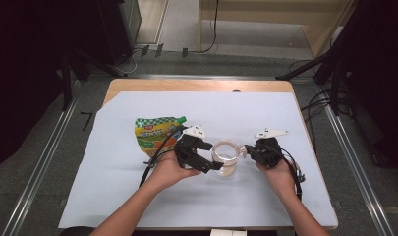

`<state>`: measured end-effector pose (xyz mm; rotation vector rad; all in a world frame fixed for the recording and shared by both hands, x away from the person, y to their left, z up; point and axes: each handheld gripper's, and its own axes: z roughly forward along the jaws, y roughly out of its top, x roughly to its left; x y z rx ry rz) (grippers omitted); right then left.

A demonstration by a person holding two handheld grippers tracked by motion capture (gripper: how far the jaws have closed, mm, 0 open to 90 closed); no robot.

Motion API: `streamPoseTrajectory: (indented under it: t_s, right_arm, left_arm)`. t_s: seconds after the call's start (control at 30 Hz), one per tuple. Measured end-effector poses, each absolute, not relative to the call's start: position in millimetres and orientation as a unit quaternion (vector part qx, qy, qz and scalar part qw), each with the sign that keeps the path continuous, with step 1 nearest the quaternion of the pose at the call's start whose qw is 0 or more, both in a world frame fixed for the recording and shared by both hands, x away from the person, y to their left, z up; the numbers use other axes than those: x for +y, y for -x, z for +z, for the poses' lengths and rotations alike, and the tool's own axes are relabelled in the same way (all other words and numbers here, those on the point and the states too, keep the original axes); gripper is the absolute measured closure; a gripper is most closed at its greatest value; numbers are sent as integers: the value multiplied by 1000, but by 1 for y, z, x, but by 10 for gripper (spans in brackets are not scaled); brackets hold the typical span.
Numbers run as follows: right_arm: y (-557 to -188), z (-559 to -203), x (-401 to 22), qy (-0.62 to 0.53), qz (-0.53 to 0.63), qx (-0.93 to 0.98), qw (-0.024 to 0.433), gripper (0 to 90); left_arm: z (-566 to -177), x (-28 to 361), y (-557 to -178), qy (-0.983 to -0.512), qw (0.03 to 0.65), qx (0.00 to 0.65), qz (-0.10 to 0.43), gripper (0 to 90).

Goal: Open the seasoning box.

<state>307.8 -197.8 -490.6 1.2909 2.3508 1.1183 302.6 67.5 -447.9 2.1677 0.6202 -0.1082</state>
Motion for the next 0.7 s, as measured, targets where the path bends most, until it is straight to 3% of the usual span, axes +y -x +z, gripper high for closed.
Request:
streamPoseTrajectory:
  t_s: [0.7]
  right_arm:
    - [-300, -492, -176, -431, 382, 811, 100, 900]
  left_arm:
    - [-462, 63, -297, -867, 439, 234, -17, 59]
